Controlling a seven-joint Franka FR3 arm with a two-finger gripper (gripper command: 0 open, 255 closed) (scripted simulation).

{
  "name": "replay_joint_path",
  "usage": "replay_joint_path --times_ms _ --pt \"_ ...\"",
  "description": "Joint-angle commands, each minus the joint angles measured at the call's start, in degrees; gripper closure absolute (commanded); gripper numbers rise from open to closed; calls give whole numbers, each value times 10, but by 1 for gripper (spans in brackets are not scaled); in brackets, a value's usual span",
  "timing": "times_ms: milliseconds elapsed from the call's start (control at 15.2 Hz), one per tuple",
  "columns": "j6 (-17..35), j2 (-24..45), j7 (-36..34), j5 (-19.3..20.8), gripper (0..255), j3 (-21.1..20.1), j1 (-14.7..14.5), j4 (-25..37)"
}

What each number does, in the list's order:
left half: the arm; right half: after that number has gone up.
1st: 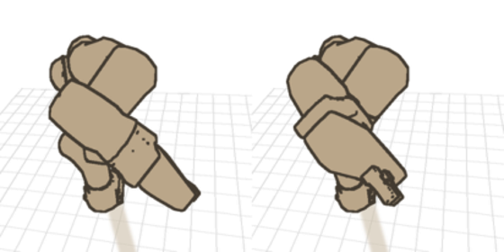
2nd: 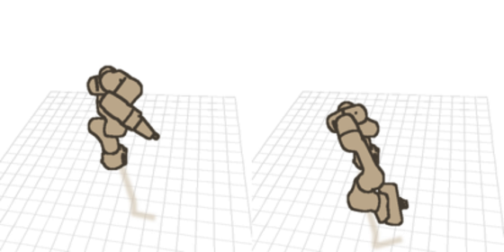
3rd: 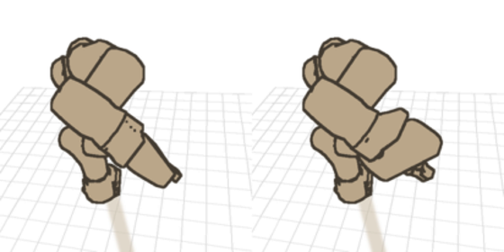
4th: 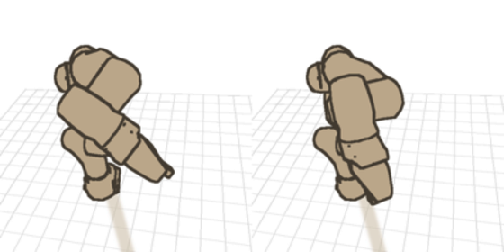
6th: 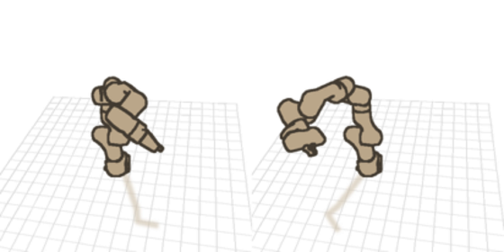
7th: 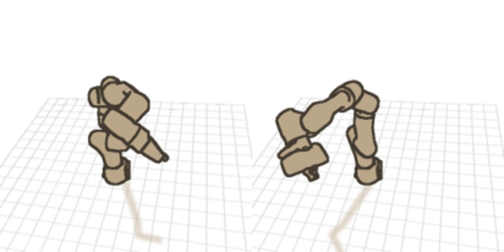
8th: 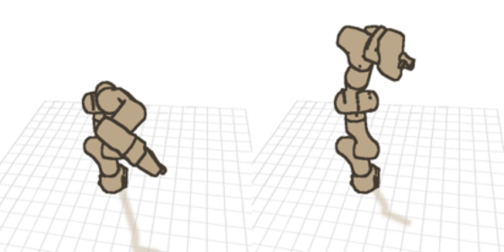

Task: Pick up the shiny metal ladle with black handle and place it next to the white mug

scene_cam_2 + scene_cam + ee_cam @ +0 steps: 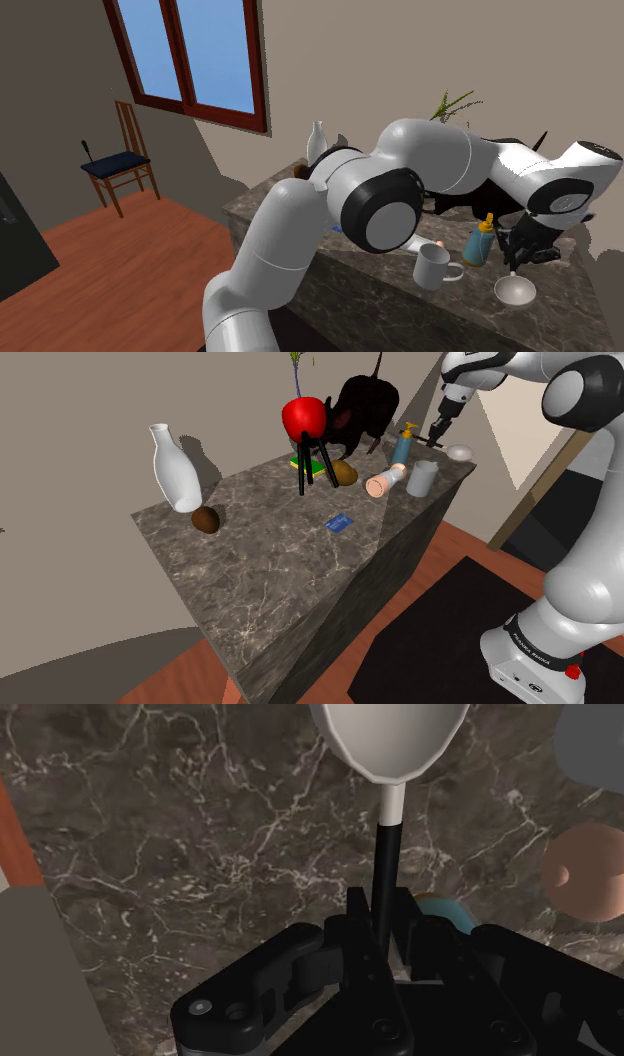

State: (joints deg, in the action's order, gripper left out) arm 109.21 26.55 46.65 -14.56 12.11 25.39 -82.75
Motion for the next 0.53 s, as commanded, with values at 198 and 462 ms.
replay_joint_path --times_ms 198,462 --pt "32 10 7 -4 255 -2 0 -23" --pt "58 18 12 -8 255 -3 -1 -41"
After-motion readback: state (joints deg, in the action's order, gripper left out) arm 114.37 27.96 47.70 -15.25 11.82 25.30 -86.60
